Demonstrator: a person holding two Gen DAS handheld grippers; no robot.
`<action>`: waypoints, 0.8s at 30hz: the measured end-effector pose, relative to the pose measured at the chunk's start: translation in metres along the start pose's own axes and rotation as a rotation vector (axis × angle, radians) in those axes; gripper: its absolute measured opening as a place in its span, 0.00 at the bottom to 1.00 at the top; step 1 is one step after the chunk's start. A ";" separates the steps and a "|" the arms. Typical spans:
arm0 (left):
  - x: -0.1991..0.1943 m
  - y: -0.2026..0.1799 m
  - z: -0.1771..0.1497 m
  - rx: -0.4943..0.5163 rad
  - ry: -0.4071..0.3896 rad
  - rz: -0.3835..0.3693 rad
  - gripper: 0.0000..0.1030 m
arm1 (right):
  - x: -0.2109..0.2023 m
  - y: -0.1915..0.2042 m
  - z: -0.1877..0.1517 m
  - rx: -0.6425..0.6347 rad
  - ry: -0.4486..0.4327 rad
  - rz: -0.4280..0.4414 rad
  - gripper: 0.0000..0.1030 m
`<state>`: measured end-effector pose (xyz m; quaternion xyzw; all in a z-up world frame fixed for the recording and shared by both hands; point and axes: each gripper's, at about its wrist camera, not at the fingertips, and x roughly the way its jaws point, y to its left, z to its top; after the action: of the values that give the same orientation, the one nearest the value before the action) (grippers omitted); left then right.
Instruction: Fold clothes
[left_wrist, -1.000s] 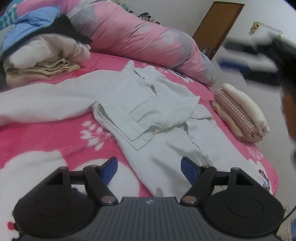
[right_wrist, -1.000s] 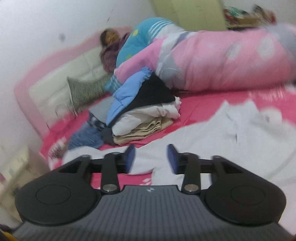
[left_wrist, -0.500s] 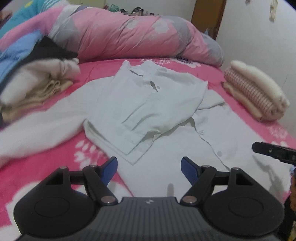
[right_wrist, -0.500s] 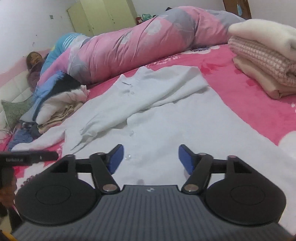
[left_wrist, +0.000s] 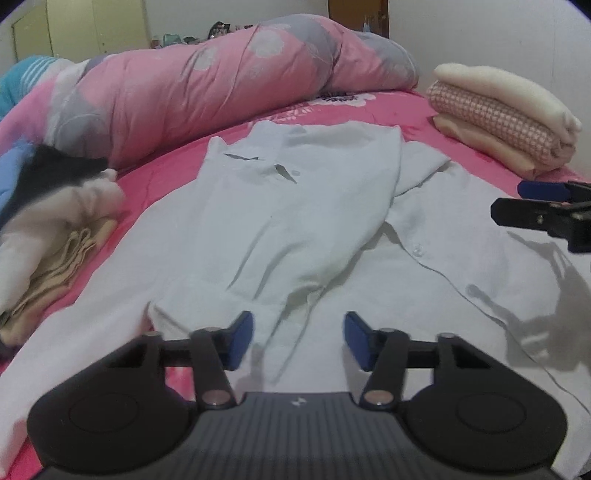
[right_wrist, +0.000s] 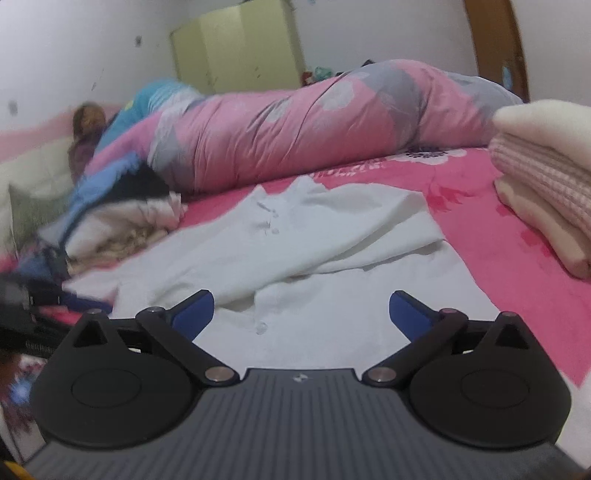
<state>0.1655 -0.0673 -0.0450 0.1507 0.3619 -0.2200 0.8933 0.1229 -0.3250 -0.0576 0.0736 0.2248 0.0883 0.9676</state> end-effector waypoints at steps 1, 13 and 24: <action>0.002 0.002 0.000 0.011 0.006 0.004 0.47 | 0.004 -0.001 0.000 -0.011 -0.007 -0.002 0.99; 0.026 0.028 0.000 0.081 0.075 0.036 0.37 | 0.047 -0.042 -0.025 0.162 0.069 0.059 0.97; 0.014 0.040 0.004 0.056 0.009 -0.030 0.03 | 0.049 -0.051 -0.031 0.234 0.072 0.084 0.98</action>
<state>0.1968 -0.0391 -0.0477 0.1710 0.3617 -0.2424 0.8838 0.1591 -0.3614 -0.1151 0.1919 0.2647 0.1045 0.9393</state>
